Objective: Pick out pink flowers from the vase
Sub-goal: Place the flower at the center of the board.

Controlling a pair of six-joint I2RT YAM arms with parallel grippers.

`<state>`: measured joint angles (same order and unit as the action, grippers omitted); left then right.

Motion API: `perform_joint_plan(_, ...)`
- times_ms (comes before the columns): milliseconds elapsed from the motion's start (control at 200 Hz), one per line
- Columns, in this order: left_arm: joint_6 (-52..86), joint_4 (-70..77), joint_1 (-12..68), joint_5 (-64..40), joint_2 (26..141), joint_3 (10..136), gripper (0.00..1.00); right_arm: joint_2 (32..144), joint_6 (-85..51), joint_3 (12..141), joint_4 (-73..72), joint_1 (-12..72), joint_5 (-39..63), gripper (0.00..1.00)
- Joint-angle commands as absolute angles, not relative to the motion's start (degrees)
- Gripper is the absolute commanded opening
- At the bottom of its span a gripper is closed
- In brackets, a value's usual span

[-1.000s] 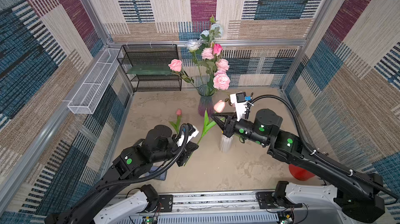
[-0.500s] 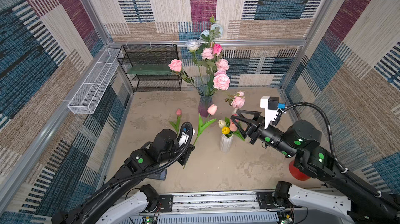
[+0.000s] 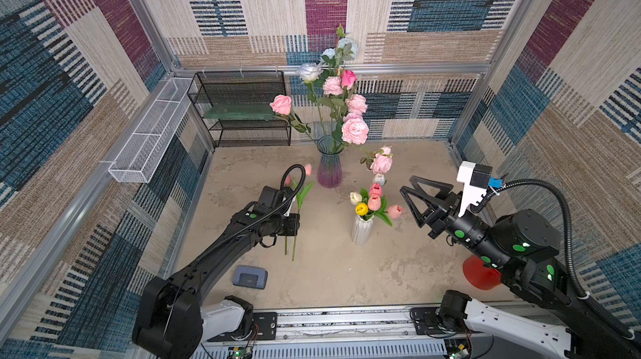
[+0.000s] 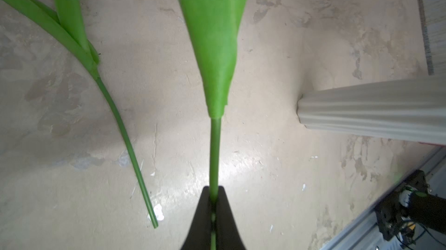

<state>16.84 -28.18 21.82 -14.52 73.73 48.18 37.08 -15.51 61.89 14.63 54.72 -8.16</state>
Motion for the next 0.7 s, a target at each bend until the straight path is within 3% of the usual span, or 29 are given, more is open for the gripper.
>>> perform_joint_plan(0, 17.63, -25.53, 20.66, -15.43, 77.81, 49.13, 0.00, 36.64, -14.55, 61.28, 15.47, 54.76, -9.05, 0.54)
perform_joint_plan(696, 18.80, -29.24, 17.05, -9.07, 94.95, 56.13, 0.00, 33.25, -13.27, 57.87, 14.51, 54.33, -12.72, 0.54)
